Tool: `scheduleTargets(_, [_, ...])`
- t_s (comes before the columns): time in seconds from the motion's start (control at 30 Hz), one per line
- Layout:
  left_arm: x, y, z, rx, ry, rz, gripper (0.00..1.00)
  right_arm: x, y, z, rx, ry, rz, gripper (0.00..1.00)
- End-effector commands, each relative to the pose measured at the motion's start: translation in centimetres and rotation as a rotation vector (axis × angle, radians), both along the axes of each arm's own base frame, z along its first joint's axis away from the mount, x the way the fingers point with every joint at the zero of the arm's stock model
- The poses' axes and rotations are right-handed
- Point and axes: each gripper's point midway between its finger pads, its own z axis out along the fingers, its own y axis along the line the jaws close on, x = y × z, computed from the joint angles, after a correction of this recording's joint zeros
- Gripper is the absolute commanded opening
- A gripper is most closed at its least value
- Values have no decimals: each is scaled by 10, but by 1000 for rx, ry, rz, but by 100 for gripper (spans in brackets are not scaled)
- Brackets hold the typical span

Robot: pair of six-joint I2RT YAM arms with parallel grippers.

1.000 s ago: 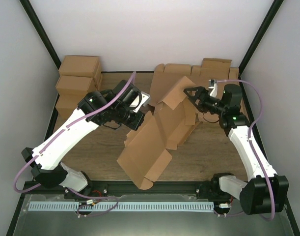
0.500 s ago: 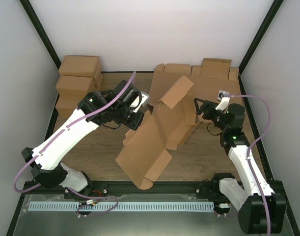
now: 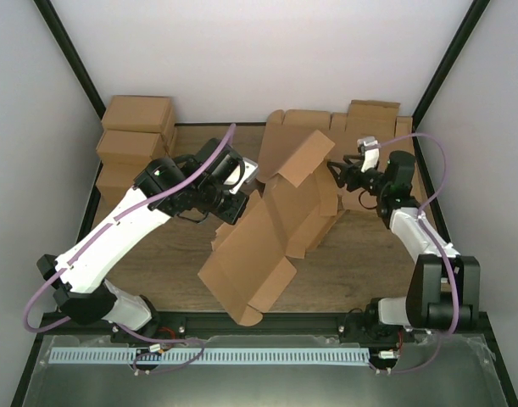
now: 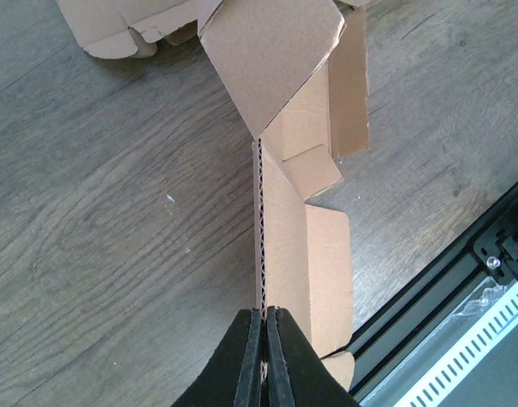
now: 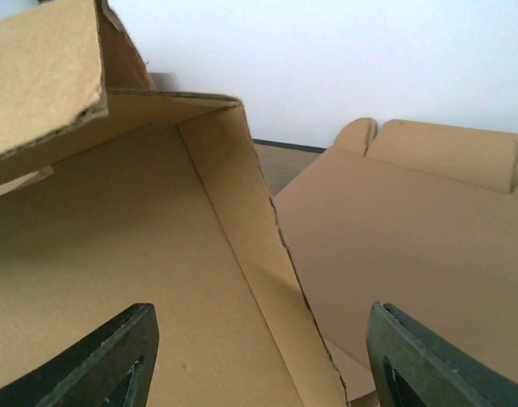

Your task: Fold the paper box

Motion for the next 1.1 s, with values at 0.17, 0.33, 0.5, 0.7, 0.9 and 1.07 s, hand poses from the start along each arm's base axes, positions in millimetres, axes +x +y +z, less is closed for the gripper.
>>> scheduleTargets(0.17, [-3,-1,10,-37,-32,-22,4,22,22,18,-53,-106,251,60])
scheduleTargets(0.33, [-1,-4,10,-39,-32,-23,4,33,18,19,-92,-134,207,51])
scheduleTargets(0.5, [0,-5,10,-38,-32,-23,4,33,19,17,-103,-154,218,51])
scheduleTargets(0.7, [2,-6,11,-44,-38,-17,4,28,38,9,-126,-158,254,41])
scheduleTargets(0.9, [9,-2,18,-45,-70,34,4,9,51,22,-120,-197,227,19])
scheduleTargets(1.07, [22,4,38,-87,-133,113,4,-15,56,33,-104,-214,132,1])
